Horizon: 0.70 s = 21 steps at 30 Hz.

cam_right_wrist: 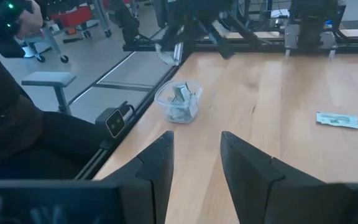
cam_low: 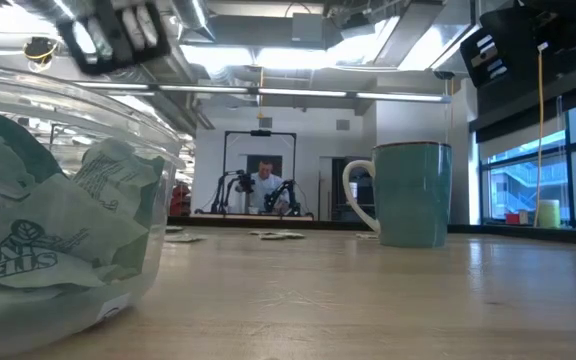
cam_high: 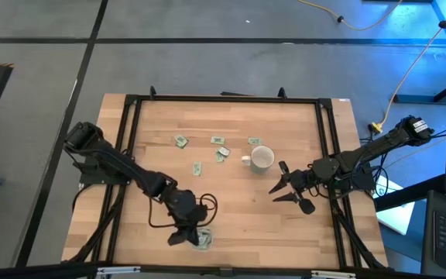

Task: Pick and place Stevia / Truvia into bins
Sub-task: Put the bottom left green stevia packet into the transparent bin

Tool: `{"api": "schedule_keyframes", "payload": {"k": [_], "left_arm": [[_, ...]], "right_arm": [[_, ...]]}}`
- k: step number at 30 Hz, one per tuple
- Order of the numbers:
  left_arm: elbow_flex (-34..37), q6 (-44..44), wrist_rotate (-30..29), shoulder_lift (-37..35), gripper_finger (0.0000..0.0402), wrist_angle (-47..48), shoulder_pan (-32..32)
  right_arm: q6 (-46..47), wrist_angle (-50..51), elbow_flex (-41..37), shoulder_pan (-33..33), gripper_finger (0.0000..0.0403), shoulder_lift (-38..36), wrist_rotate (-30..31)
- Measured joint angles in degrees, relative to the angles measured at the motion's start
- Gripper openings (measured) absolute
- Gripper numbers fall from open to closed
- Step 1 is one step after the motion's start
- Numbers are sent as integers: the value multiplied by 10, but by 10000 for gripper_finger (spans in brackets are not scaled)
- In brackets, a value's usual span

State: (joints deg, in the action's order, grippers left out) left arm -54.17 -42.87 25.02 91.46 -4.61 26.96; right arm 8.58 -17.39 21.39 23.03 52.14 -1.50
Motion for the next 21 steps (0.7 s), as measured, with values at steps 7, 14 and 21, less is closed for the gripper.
{"api": "schedule_keyframes", "payload": {"k": [7,14,21], "left_arm": [[0,-40,62,53,11,-2,-19],[0,-76,103,92,9,-4,-39],[0,-88,130,99,12,5,-54]], "right_arm": [[0,0,0,0,136,0,0],[-3,0,0,0,136,0,0],[-2,0,0,0,136,0,0]]}}
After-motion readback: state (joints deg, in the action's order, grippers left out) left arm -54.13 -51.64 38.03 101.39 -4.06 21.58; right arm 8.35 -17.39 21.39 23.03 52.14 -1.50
